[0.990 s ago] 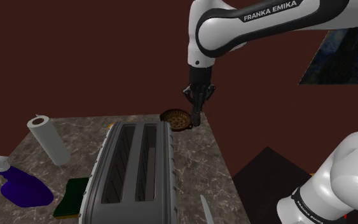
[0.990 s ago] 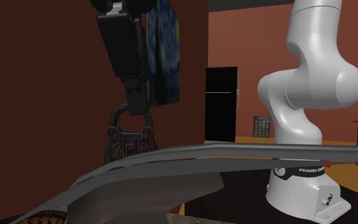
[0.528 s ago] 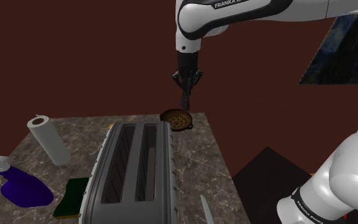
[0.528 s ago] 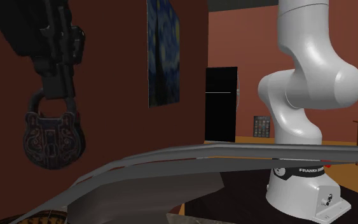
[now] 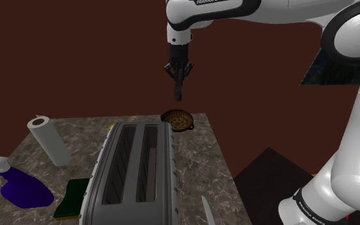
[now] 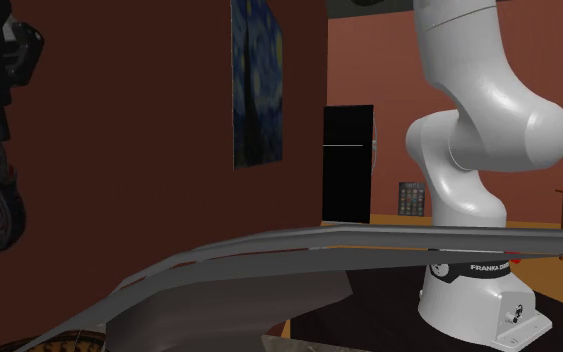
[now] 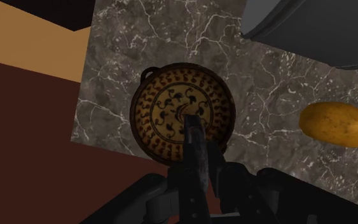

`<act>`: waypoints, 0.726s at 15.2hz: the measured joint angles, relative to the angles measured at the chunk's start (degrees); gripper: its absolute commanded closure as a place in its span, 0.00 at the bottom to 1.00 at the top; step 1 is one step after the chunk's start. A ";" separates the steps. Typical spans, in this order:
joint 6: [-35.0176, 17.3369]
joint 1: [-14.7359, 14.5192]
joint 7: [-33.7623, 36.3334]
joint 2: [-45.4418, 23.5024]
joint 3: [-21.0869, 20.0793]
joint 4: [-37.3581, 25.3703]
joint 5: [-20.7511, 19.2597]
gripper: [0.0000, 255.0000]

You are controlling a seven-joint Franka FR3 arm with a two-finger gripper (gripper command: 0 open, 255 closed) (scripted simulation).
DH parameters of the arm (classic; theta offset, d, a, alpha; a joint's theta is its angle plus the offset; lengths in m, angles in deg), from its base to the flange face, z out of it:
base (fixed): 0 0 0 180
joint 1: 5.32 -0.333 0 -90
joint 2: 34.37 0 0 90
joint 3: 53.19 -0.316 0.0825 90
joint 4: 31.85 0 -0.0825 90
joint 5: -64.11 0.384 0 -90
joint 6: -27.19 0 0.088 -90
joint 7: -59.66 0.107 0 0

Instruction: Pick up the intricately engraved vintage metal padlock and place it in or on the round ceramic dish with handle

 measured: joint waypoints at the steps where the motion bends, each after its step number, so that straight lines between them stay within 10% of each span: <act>1: -0.64 0.04 -0.07 -0.05 0.03 0.60 -0.01 1.00; 11: -7.62 0.17 -0.23 -1.16 0.18 6.49 -0.21 1.00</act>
